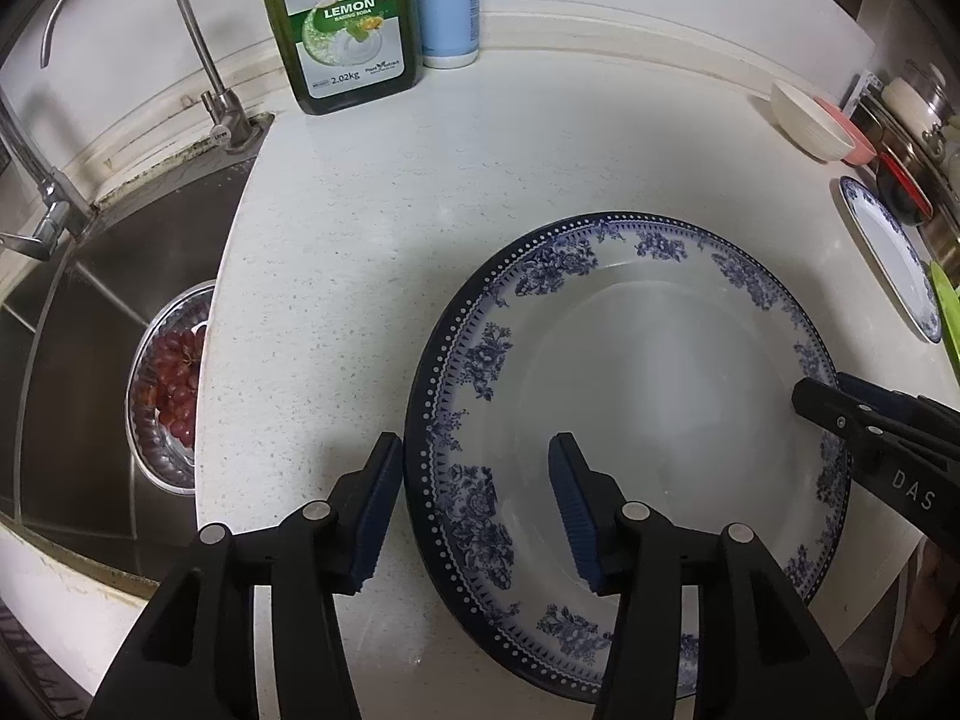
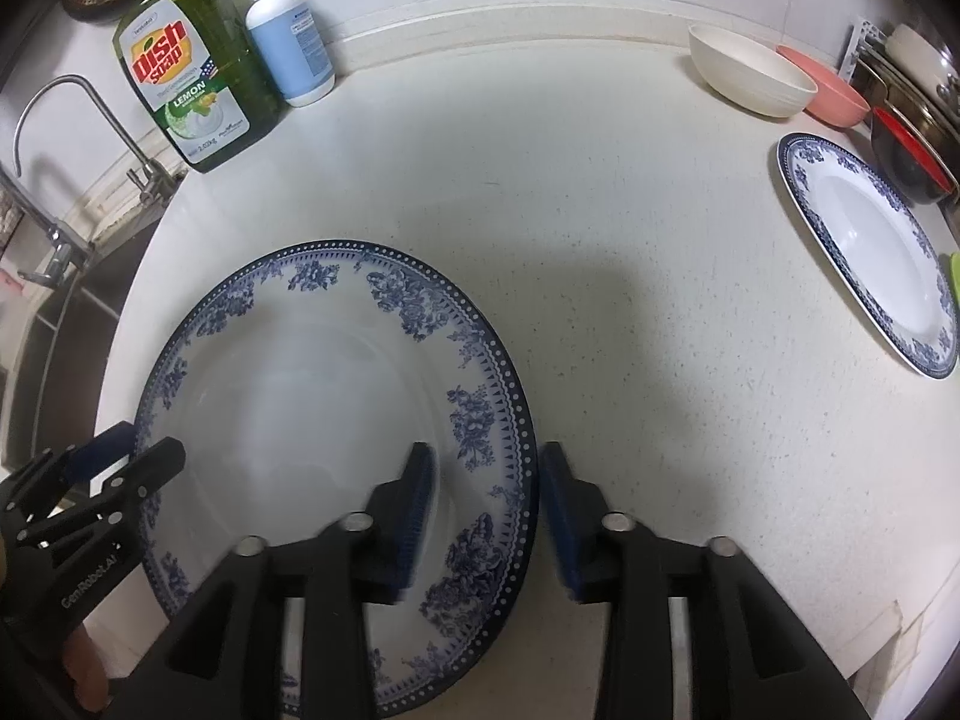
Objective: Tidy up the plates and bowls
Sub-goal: 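Lower the plate onto the counter and open both grippers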
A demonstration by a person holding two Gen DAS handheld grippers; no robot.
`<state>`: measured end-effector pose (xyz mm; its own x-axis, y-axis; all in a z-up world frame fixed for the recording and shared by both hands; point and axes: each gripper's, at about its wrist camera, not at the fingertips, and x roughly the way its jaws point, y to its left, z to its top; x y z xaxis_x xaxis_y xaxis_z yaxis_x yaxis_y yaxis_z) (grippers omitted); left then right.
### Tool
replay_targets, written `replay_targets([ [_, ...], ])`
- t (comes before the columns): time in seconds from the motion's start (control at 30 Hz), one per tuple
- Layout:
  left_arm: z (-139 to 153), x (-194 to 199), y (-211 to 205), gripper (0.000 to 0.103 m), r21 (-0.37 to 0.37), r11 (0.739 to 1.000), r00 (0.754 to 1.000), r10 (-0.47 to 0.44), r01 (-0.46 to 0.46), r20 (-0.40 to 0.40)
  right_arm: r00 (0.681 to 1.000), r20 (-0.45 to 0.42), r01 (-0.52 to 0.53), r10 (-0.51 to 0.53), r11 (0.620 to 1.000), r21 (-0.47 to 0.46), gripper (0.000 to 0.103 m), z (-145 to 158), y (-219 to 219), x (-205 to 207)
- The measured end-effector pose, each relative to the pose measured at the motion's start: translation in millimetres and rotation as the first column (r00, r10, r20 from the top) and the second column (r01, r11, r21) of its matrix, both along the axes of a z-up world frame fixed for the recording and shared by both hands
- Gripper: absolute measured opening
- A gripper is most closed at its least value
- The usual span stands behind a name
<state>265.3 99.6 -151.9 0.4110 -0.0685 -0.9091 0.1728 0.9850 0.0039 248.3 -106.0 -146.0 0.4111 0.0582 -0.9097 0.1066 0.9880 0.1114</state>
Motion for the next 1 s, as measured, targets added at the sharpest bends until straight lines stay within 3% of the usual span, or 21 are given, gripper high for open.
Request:
replay_targets([
  [0.03, 0.5, -0.5, 0.2, 0.055, 0.002, 1.000, 1.000, 0.001, -0.001, 0.004, 1.000, 0.006, 0.005, -0.005, 1.000, -0.005, 0.053, 0.7, 0.0, -0.8],
  [0.17, 5.8, -3.0, 1.6, 0.061, 0.017, 1.000, 0.999, 0.000, -0.001, 0.033, 0.999, 0.038, 0.017, -0.016, 0.999, -0.034, 0.060, 7.3, 0.7, -5.0],
  [0.53, 41.0, -9.3, -11.0, 0.079, -0.006, 0.997, 0.989, -0.070, 0.072, 0.129, 0.989, 0.140, 0.057, -0.049, 0.997, -0.060, 0.070, 38.0, -8.7, -24.8],
  [1.0, 91.3, -8.2, -98.9, 0.094, -0.003, 0.984, 0.946, -0.172, 0.180, 0.273, 0.955, 0.253, 0.171, -0.153, 0.984, -0.053, 0.079, 79.5, -92.1, -37.6],
])
